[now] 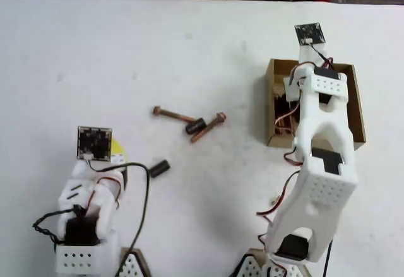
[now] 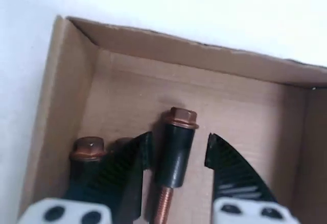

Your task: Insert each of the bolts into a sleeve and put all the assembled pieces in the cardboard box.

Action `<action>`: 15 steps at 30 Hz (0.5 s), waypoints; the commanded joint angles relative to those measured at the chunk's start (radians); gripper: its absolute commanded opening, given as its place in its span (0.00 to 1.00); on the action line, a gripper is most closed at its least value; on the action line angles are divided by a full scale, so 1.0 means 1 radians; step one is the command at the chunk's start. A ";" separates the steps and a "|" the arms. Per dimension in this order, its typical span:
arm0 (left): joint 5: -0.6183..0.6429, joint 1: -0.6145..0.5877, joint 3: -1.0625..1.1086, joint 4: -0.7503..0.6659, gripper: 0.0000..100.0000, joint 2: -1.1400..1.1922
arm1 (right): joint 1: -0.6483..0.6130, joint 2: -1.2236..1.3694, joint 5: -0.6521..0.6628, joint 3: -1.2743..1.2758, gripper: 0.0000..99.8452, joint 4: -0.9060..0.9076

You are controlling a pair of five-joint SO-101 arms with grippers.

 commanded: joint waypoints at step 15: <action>-0.012 -0.061 -0.008 -0.031 0.02 -0.005 | -0.386 -0.544 -0.175 -0.040 0.15 0.392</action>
